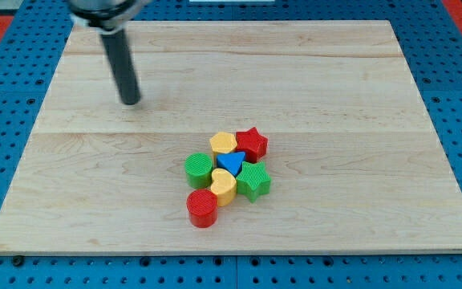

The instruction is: Move blue cube at center top of the board

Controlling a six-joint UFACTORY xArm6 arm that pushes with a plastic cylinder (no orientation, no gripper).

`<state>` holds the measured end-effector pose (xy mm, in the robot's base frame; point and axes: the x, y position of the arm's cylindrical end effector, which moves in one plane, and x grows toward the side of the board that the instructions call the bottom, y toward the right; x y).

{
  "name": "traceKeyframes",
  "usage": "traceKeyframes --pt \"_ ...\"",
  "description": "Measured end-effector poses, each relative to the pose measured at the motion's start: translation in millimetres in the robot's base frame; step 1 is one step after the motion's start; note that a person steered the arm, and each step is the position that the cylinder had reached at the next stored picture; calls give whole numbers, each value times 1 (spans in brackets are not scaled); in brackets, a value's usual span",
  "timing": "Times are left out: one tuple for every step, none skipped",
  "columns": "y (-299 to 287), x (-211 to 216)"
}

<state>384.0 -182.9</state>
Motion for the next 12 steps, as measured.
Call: traceKeyframes --pt "-51 -27" --pt "-93 -70" --pt "-99 -133" --pt "-71 -180" --pt "-30 -187" --pt "-47 -180" --pt "-115 -175" --pt "-78 -163" --pt "-7 -156" --pt "68 -157" --pt "80 -150" --pt "-6 -114"
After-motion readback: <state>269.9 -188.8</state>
